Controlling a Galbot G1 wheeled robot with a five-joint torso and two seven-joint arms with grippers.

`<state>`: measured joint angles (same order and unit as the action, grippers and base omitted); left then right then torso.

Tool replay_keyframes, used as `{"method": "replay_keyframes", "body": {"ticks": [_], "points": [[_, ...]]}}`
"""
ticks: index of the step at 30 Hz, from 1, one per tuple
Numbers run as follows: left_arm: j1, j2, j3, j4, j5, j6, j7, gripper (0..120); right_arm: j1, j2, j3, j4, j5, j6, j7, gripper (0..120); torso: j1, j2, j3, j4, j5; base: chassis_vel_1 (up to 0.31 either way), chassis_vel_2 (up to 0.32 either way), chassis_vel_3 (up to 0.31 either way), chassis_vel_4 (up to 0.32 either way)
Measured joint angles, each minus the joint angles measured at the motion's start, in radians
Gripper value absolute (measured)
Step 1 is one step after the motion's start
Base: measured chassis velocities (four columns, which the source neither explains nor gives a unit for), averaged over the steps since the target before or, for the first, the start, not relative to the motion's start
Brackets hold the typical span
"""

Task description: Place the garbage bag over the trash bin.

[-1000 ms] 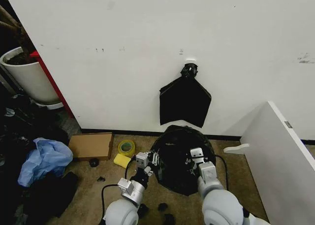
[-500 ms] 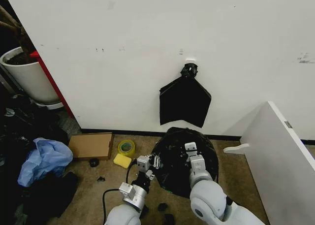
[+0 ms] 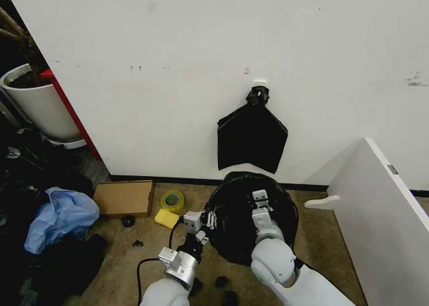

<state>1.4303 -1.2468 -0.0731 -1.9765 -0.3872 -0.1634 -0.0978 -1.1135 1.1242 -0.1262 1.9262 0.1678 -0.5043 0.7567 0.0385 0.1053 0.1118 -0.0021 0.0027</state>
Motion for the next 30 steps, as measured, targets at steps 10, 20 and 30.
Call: {"method": "replay_keyframes", "body": {"ticks": [10,20,30], "points": [[-0.01,-0.016,0.011,0.037,0.005,0.0,-0.001,4,-0.062,-0.02,-0.043,0.061,-0.064,0.202,-0.197,0,0.0,0.0,0.0,0.0,-0.0001,0.0,0.0,0.0,0.0],[0.014,-0.021,0.018,0.019,0.023,0.0,0.009,4,-0.003,0.02,-0.048,-0.048,-0.089,0.166,-0.168,0,0.0,0.0,0.0,0.0002,-0.0001,0.0,0.0,0.0,0.0],[0.034,-0.002,-0.009,-0.004,0.047,-0.007,0.02,4,0.025,0.039,-0.021,-0.113,-0.077,0.025,-0.078,0,0.0,0.0,0.0,0.0002,0.0,0.0,0.0,0.0,0.0]]}}
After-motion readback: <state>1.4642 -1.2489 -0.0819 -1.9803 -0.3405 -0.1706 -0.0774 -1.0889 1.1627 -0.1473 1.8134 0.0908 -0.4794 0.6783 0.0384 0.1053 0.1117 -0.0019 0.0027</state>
